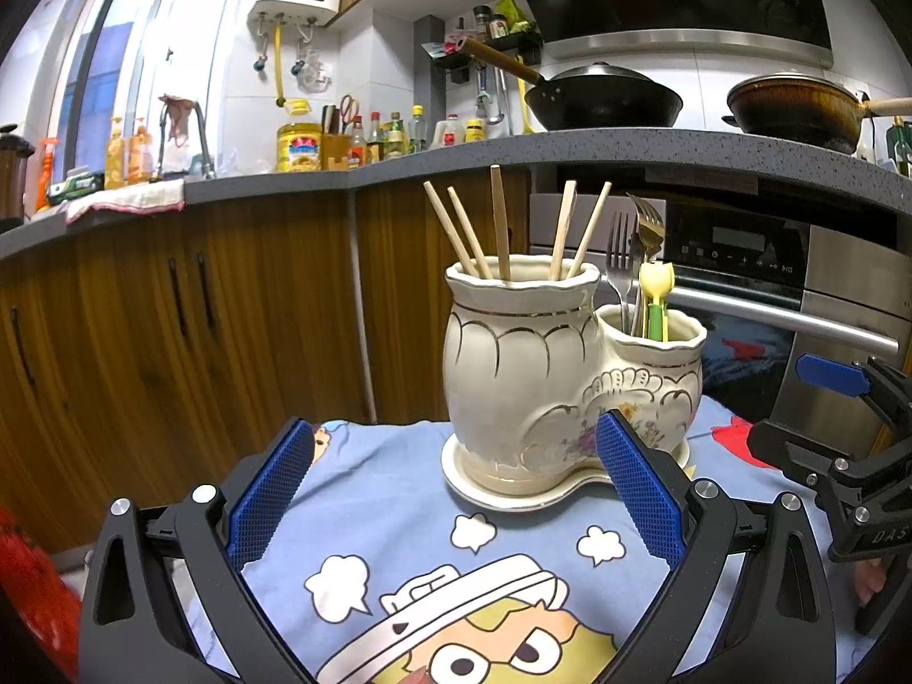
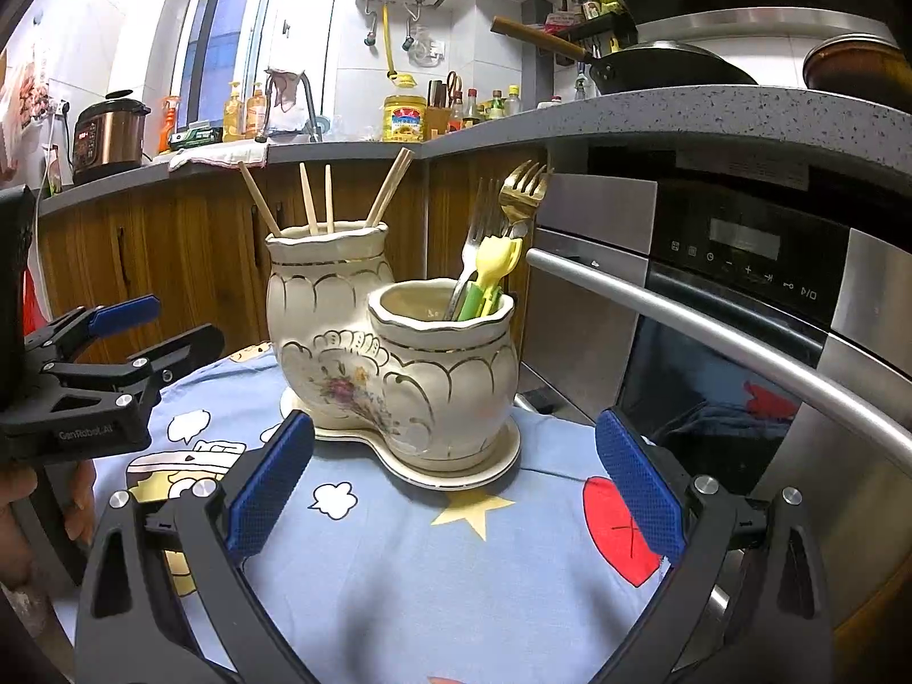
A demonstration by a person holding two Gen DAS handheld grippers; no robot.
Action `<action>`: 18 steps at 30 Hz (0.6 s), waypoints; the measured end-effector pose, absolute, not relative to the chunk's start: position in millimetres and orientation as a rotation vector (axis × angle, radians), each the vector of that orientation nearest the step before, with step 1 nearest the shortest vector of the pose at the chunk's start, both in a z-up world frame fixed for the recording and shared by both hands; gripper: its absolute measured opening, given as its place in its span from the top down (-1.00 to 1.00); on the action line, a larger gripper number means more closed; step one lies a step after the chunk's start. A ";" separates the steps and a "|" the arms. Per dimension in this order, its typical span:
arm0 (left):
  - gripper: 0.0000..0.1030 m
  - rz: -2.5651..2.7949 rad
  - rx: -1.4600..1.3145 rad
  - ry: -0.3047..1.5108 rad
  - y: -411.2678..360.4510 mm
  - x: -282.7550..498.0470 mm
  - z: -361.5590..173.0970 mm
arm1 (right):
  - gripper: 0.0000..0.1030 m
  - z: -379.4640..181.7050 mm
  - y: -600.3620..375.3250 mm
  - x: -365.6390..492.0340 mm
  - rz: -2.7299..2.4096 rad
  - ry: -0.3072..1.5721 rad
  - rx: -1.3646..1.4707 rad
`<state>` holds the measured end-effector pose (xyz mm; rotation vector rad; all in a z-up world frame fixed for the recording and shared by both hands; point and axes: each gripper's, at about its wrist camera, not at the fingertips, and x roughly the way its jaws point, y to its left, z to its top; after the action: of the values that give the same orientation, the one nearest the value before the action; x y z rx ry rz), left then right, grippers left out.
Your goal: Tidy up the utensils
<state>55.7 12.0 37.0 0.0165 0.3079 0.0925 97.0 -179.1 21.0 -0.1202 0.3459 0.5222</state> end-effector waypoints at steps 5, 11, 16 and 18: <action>-0.90 0.092 0.017 0.309 12.5 55.7 37.1 | -0.89 20.7 -179.1 97.2 0.523 0.346 -0.120; -0.90 0.092 0.018 0.311 12.3 55.8 37.3 | -0.89 20.8 -179.1 97.1 0.522 0.345 -0.120; -0.90 0.092 0.018 0.312 11.2 56.4 35.1 | -0.89 20.9 -179.1 97.3 0.522 0.346 -0.121; -0.90 0.092 0.018 0.313 11.0 56.7 35.0 | -0.89 21.0 -179.1 97.2 0.522 0.347 -0.121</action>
<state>56.7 11.0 35.0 0.0182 0.3130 0.0924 97.2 -179.1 21.0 -0.1212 0.3468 0.5224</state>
